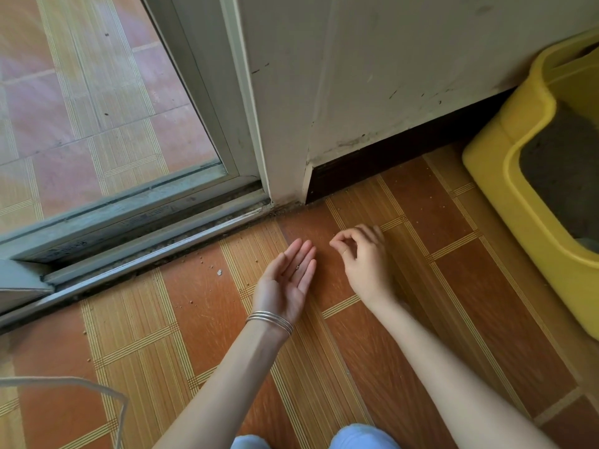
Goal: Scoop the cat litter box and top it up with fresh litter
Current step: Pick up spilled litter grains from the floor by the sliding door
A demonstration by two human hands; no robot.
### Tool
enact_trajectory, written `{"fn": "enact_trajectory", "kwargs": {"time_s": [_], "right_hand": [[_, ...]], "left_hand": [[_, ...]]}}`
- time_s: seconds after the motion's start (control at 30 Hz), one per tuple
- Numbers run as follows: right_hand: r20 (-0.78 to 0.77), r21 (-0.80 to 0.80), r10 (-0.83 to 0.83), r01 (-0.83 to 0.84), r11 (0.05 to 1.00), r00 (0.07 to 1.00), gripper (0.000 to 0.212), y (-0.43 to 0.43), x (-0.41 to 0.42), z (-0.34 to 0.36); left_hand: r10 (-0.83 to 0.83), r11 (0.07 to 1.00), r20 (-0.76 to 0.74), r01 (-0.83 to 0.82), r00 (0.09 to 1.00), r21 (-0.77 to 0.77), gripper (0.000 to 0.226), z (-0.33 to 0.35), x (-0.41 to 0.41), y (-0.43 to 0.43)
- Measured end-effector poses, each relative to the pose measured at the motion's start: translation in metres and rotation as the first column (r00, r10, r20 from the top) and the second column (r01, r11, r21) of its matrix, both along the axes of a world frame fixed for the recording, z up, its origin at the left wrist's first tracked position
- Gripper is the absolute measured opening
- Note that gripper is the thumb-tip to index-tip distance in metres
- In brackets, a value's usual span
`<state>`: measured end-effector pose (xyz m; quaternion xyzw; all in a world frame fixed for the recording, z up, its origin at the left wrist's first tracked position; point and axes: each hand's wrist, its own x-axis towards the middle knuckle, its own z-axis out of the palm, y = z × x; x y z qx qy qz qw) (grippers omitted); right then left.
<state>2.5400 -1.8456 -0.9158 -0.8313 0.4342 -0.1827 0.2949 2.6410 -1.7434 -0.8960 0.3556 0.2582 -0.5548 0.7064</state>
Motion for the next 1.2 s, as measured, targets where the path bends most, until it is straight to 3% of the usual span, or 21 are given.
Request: {"fn": "enact_trajectory", "kwargs": {"time_s": [0.07,0.13,0.23,0.37,0.7,0.87,0.93,1.03,1.2], "right_hand": [[0.127,0.063,0.042,-0.05,0.997,0.991,0.017,0.003,0.006,0.01],[0.147,0.033,0.147,-0.154,0.988,0.978,0.024,0.007,0.009,0.016],[0.169,0.021,0.056,-0.061,0.998,0.984,0.025,-0.003,0.007,0.012],[0.067,-0.052,-0.075,0.078,0.996,0.995,0.02,-0.017,0.003,-0.002],[-0.164,-0.191,0.027,-0.059,0.98,0.986,0.006,-0.018,0.007,-0.009],[0.174,-0.065,-0.008,0.019,0.998,0.985,0.02,-0.014,0.01,0.016],[0.199,-0.055,0.009,0.002,0.998,0.98,0.022,-0.013,0.004,0.023],[0.171,-0.025,-0.086,0.092,0.995,0.982,0.018,-0.028,-0.023,0.021],[0.032,0.039,-0.383,0.382,0.923,0.923,0.013,-0.063,-0.087,0.011]], "left_hand": [[-0.019,1.0,-0.014,0.019,1.0,0.006,0.032,0.001,-0.003,-0.004],[-0.033,0.999,-0.047,0.034,0.998,0.01,0.032,0.003,-0.007,-0.01],[-0.038,0.999,-0.079,0.037,0.996,-0.02,0.033,0.003,-0.007,-0.016],[-0.003,1.0,-0.052,0.002,0.999,-0.023,0.033,0.001,0.003,-0.015],[0.002,1.0,0.008,-0.002,1.0,0.0,0.034,0.0,0.012,-0.019],[-0.063,0.998,0.025,0.064,0.998,-0.018,0.031,0.006,0.0,-0.035],[-0.082,0.996,0.02,0.083,0.996,-0.03,0.031,0.01,-0.006,-0.046],[-0.091,0.994,0.008,0.091,0.996,-0.054,0.033,0.012,-0.011,-0.062],[-0.178,0.984,-0.005,0.178,0.984,-0.023,0.037,0.015,-0.024,-0.086]]}}
